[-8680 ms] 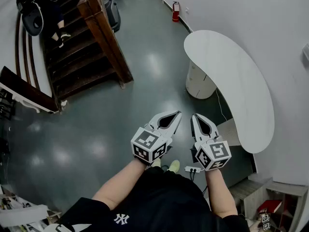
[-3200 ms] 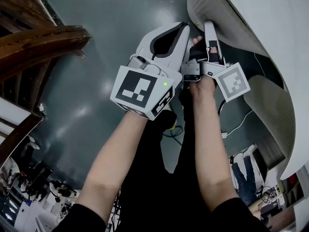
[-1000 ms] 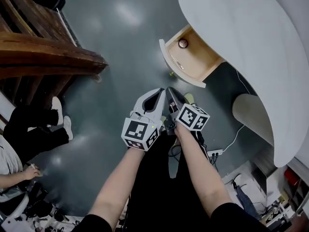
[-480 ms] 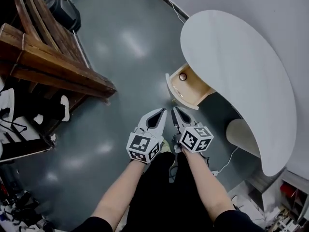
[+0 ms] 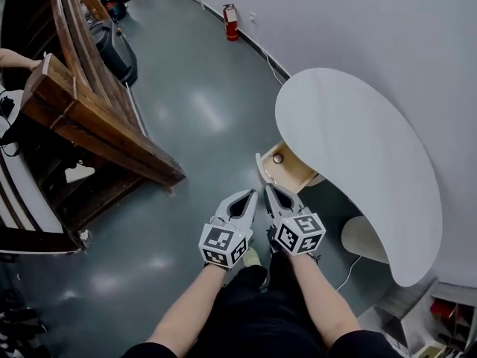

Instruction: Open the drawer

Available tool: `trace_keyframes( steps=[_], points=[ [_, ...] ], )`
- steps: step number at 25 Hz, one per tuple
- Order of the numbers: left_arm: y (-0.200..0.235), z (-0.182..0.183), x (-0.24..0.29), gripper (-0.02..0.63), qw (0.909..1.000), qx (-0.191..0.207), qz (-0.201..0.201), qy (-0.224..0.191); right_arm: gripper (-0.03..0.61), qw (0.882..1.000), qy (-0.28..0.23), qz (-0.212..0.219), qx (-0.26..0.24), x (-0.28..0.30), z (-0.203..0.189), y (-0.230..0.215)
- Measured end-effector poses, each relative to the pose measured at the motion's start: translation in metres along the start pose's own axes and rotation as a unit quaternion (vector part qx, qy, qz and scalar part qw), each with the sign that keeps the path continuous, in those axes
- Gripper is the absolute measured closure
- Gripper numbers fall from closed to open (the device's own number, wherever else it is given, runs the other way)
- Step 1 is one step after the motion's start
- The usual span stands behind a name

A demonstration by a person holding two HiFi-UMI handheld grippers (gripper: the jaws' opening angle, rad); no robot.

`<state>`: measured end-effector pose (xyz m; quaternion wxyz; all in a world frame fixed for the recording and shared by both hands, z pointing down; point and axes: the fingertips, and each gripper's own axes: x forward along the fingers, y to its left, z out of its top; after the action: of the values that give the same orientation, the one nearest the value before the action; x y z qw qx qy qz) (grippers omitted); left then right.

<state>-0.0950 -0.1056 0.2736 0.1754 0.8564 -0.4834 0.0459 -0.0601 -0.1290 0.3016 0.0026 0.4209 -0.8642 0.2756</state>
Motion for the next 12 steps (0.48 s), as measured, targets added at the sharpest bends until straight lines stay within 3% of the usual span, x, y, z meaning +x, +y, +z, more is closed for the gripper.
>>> trace_keyframes(
  steps=[12],
  points=[
    [-0.018,0.046,-0.011,0.606,0.9992,0.027,0.001,-0.030,0.563,0.997,-0.037,-0.001,-0.070,-0.022,0.056,0.028]
  ],
)
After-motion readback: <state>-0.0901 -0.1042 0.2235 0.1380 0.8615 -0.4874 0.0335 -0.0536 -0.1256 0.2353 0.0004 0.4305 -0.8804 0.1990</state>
